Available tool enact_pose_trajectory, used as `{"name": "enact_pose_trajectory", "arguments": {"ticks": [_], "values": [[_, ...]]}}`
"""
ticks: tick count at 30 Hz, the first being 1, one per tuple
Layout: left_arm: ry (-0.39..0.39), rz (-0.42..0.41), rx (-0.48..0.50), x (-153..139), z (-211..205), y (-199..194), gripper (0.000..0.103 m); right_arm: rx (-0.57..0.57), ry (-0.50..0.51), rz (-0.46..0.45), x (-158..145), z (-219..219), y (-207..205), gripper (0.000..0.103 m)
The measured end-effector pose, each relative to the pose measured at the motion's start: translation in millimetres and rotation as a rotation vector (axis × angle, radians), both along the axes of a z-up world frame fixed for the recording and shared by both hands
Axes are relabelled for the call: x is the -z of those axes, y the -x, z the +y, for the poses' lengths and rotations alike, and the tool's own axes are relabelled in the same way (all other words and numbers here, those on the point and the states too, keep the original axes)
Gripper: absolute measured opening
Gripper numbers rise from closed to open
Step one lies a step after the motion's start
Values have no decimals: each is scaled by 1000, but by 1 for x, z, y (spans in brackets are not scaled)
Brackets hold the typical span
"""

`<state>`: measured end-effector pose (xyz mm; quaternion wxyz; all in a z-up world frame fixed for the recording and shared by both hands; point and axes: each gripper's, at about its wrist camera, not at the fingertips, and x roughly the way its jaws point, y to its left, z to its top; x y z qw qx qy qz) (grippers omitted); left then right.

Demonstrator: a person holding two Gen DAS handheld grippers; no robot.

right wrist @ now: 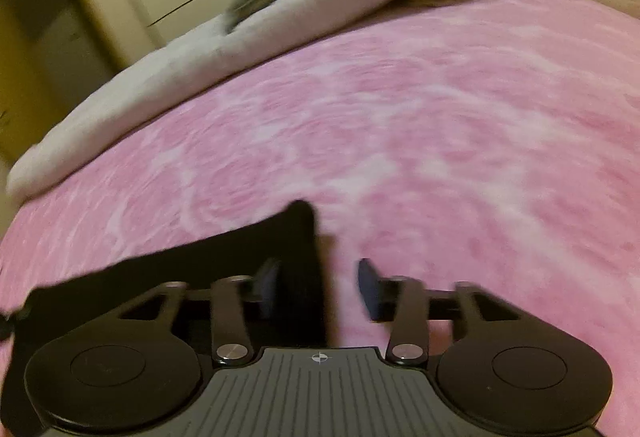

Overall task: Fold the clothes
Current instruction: 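Lift the gripped edge with both grippers and fold it over the garment, then lay the folded garment down on the bed and open both grippers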

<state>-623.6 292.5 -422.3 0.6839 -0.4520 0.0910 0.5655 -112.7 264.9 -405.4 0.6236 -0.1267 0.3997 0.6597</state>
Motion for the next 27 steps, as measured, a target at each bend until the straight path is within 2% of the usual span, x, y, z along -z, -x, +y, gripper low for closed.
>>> {"name": "enact_pose_trajectory", "arguments": {"ticks": [2, 4, 6, 8, 10, 13, 17, 18, 19, 20, 23, 27], "values": [[19, -4, -50, -10, -29, 10, 22, 50, 5, 38, -11, -23, -6, 49], [47, -55, -101, -15, -66, 17, 26, 104, 27, 101, -12, -59, -10, 50], [84, -129, -156, -15, -105, 22, 37, 158, 50, 164, -12, -95, -14, 51], [115, -230, -195, -9, -138, 23, 38, 207, 79, 251, -8, -131, -17, 52], [136, -305, -217, 0, -152, 20, 38, 246, 106, 368, 2, -159, -17, 53], [160, -369, -241, 14, -160, 14, 38, 279, 90, 474, 7, -176, -9, 53], [141, -326, -211, 17, -159, 13, 35, 289, 93, 513, 8, -158, 3, 53], [136, -315, -203, 17, -158, 13, 22, 297, 88, 513, 10, -154, 4, 52], [131, -305, -196, 18, -158, 13, 14, 304, 84, 512, 11, -150, 5, 24], [126, -294, -188, 19, -158, 13, 11, 306, 86, 479, 10, -148, 6, 8], [111, -261, -165, 21, -157, 13, 10, 318, 96, 419, 8, -146, 4, 7], [91, -218, -135, 24, -156, 12, 12, 342, 119, 443, 26, -145, -5, 7]]}}
